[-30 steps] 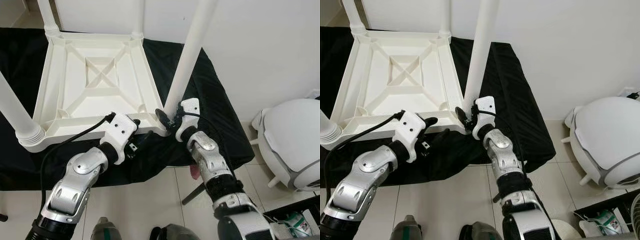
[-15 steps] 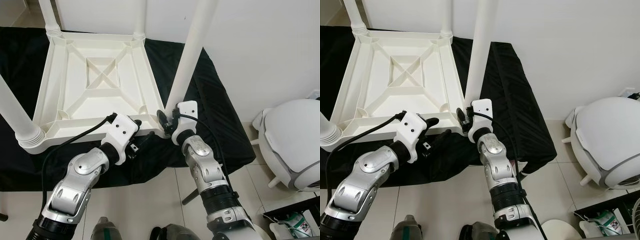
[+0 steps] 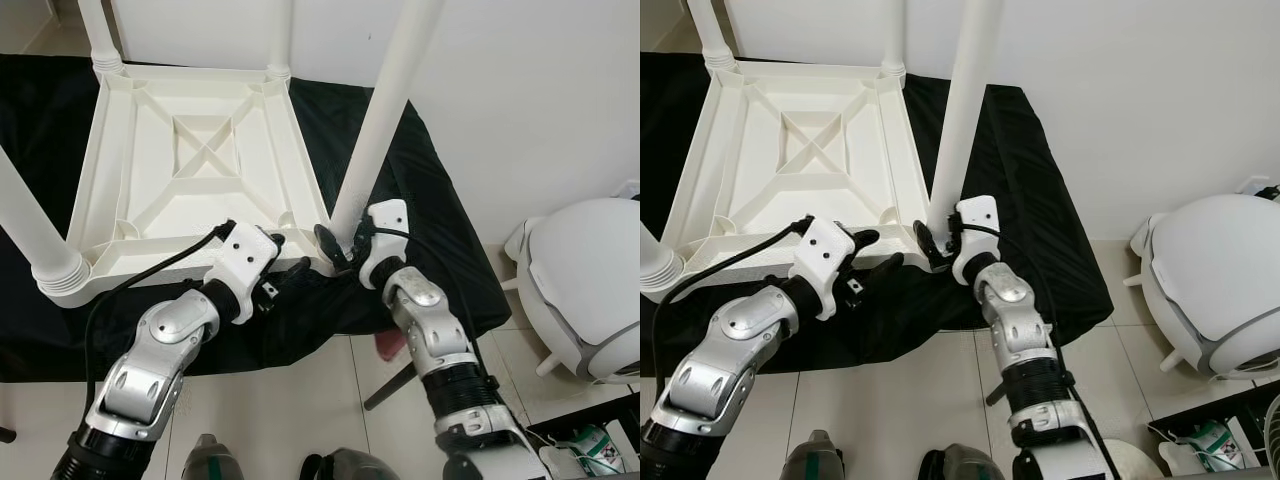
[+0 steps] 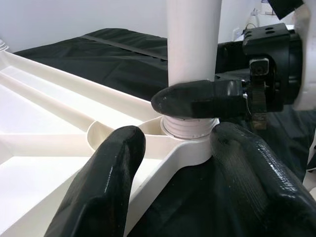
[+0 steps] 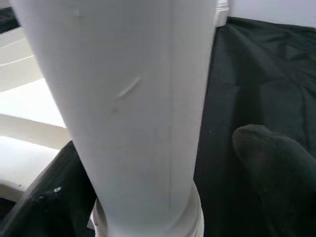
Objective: Building children table
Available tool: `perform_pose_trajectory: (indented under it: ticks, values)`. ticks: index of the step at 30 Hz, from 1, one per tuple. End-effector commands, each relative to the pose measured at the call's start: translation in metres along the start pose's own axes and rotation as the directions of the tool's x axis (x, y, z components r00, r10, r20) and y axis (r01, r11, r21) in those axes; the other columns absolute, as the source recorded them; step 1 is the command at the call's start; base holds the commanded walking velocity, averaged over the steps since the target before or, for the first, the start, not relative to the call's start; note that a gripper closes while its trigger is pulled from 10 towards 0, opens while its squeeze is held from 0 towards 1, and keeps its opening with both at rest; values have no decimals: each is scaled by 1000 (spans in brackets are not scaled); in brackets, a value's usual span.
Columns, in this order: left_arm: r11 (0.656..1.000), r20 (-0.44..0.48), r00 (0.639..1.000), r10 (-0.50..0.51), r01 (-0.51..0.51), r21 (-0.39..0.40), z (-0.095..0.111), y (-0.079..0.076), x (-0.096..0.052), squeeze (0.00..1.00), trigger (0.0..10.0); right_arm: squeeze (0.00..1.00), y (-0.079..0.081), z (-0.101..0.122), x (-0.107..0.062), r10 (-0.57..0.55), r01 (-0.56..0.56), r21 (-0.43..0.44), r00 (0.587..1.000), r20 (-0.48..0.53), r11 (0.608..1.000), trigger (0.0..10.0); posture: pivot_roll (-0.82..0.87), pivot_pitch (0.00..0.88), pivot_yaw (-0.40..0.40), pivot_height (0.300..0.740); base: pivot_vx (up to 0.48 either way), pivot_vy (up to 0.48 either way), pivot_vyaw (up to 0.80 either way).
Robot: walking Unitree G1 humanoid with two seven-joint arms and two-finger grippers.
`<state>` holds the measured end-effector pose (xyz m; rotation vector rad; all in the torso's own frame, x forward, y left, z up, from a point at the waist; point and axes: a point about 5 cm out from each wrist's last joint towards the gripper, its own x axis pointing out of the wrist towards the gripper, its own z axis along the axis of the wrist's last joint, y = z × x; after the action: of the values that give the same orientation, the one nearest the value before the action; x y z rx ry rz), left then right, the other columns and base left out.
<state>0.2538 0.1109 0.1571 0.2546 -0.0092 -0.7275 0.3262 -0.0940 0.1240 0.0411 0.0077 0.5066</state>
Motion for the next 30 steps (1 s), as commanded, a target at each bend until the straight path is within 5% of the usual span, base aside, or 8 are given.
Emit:
perform_pose_trajectory:
  ticks: [1, 6, 7, 9, 10, 27, 28, 30]
  values:
    - [999, 4, 999, -53, 53, -6, 0, -5, 4, 0, 10000, 1000, -13, -2, -3, 28, -28, -13, 1000, 10, 1000, 10000, 69, 0, -130, 740, 0, 0, 0]
    - [998, 5, 998, -55, 55, -5, 0, -5, 3, 0, 10000, 1000, -15, -5, -4, 96, -96, -16, 995, 0, 995, 10000, 69, 0, -130, 740, 0, 0, 0]
    - [998, 6, 998, -55, 55, -5, 0, -4, 4, 0, 10000, 702, -15, -7, -4, 190, -190, -13, 982, -14, 982, 10000, 74, 0, -119, 740, 0, 0, 0]
    - [998, 6, 998, -55, 55, -5, 0, -4, 4, 0, 10000, 702, -15, -7, -4, 190, -190, -13, 982, -14, 982, 10000, 74, 0, -119, 740, 0, 0, 0]
    - [998, 6, 998, -57, 57, -4, 0, -4, 4, 0, 10000, 0, -15, -10, -3, 244, -245, -32, 969, -28, 969, 10000, 75, 0, -116, 740, 0, 0, 0]
    - [998, 14, 998, -55, 55, -1, 5, -2, 4, 0, 10000, 0, -1, 9, 26, 470, -470, -194, 881, -52, 861, 10000, 95, 0, -106, 740, 0, 0, 0]
    - [999, 16, 999, -46, 46, -2, 5, -1, 4, 0, 10000, 0, -4, 11, 29, 475, -477, -199, 878, -59, 856, 8118, 98, 0, -109, 740, 0, 0, 0]
    - [999, 16, 999, -46, 46, -2, 5, -1, 4, 0, 10000, 0, -4, 11, 29, 475, -477, -199, 878, -59, 856, 8118, 98, 0, -109, 740, 0, 0, 0]
